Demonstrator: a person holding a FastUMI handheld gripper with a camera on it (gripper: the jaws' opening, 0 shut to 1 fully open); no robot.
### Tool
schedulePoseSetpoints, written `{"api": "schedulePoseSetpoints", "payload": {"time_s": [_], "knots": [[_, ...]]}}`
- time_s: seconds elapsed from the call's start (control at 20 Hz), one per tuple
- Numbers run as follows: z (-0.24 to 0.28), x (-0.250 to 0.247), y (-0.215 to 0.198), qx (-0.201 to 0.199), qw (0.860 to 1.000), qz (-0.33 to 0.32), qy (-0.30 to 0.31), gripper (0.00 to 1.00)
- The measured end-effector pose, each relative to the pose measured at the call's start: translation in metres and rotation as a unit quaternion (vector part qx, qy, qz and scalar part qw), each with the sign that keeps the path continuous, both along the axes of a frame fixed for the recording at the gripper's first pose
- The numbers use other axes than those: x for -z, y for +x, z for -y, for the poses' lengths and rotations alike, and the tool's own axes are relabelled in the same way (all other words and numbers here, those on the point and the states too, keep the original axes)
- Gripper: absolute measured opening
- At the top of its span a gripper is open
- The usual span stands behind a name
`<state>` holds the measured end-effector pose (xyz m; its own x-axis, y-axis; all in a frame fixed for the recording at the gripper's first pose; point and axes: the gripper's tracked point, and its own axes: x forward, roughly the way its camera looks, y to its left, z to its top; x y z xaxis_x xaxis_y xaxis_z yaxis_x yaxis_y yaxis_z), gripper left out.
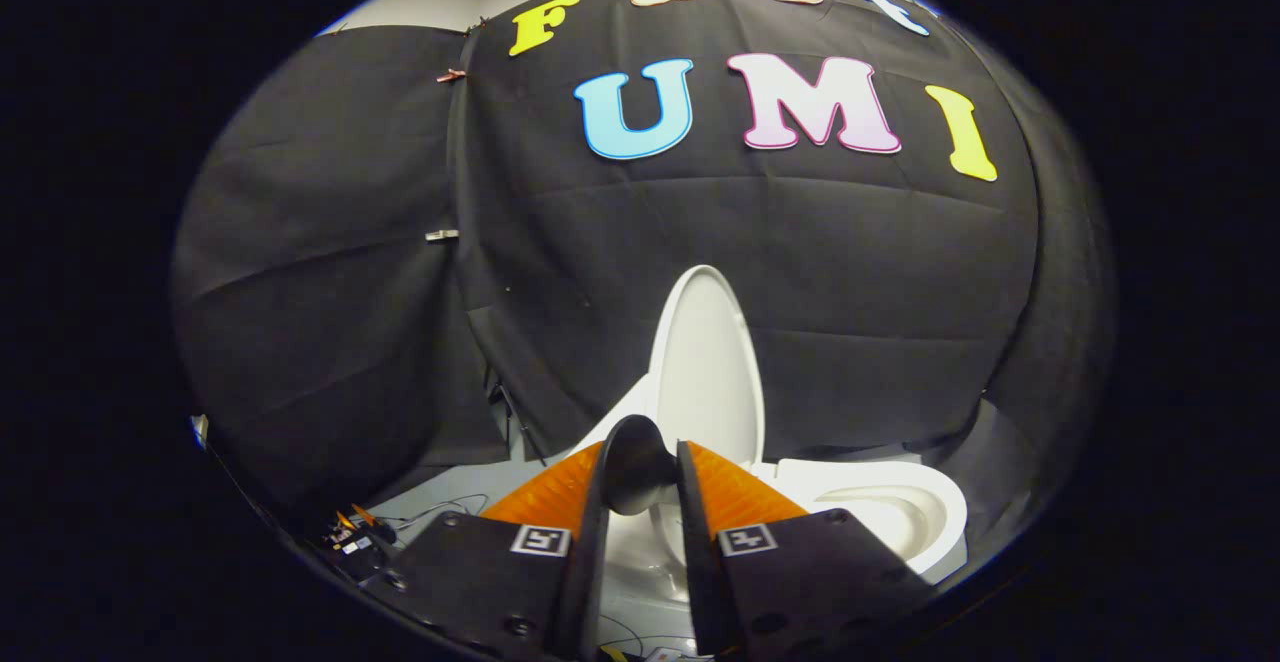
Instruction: Open the toilet lid.
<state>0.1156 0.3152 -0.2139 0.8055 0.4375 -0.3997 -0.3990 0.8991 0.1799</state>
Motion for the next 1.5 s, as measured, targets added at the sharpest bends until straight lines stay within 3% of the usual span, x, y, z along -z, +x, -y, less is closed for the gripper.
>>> {"api": "schedulePoseSetpoints", "payload": {"time_s": [0.1, 0.3, 0.8, 1.2, 1.5], "knots": [[-0.002, -0.004, -0.002, -0.005, 1.000, -0.001, 0.022, 0.50], [0.001, -0.025, -0.006, -0.012, 0.999, 0.013, 0.037, 1.00], [0.057, -0.119, -0.034, 0.000, 0.992, 0.110, 0.065, 0.99], [0.168, -0.187, -0.064, 0.067, 0.978, 0.193, 0.045, 0.99], [0.247, -0.207, -0.094, 0.120, 0.971, 0.207, -0.003, 0.99]]}}
